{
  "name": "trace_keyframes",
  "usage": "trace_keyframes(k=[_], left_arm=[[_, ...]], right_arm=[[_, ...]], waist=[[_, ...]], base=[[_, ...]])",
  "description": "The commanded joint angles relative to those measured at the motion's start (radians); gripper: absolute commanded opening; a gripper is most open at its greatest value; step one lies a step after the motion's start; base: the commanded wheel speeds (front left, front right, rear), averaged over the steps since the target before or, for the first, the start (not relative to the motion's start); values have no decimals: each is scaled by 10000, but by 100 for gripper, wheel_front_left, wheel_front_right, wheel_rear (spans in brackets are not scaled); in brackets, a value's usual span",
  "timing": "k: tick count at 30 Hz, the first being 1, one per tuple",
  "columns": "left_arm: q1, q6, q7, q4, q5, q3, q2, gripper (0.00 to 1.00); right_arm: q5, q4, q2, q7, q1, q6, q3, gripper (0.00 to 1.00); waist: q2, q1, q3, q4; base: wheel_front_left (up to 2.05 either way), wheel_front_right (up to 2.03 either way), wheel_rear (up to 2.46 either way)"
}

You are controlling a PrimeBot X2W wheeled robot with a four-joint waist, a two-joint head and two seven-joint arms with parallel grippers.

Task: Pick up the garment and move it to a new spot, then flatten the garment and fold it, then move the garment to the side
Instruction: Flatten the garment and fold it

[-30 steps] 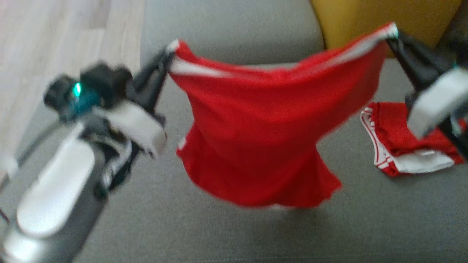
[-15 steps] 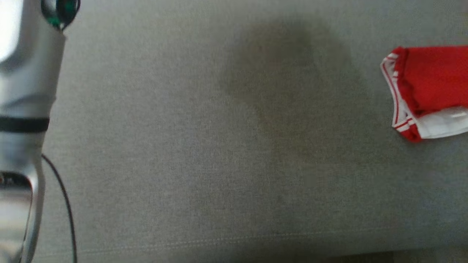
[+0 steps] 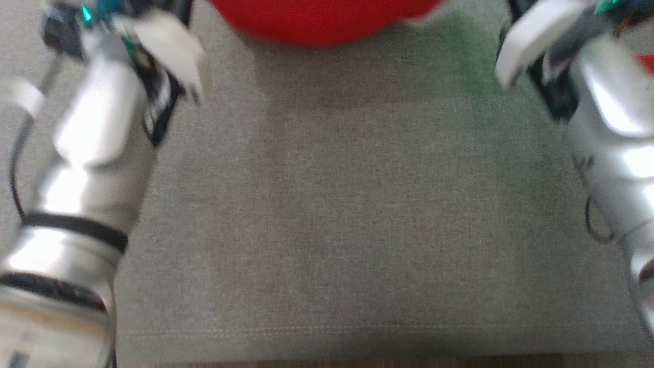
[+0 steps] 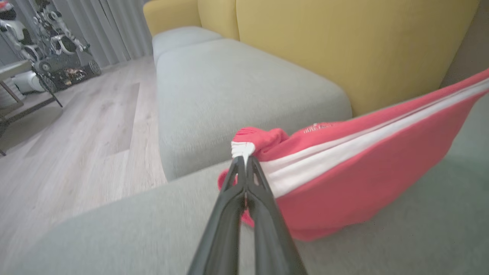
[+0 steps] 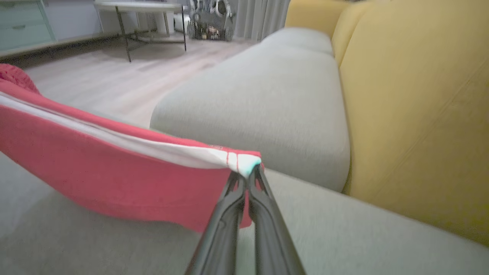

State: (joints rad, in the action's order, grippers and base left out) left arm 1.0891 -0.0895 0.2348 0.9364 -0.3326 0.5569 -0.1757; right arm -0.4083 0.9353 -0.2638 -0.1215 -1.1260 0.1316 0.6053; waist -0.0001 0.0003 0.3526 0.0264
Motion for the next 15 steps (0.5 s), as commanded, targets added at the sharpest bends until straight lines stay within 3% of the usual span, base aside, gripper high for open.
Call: trace_keyframes(k=[1,7,15], left_arm=[[114,-42,108,-217,68,-130,-294,0],[-1717,-215,253,-159,159,350,-349,0],[-3707,-271,267,-991,430,812,-576,0]], right_arm=[[-140,-158,61,-141,102,-9,107,0],[-894,335,-266,-119,1600,-9,1243,0],[-2183,-192,-1422,862,3179,-9,2975,0]], waist=[[1,-3,-139,81],[1,-3,-854,301],[1,-3,-1807,454]], base=[[0,0,0],[0,0,0],[0,0,0]])
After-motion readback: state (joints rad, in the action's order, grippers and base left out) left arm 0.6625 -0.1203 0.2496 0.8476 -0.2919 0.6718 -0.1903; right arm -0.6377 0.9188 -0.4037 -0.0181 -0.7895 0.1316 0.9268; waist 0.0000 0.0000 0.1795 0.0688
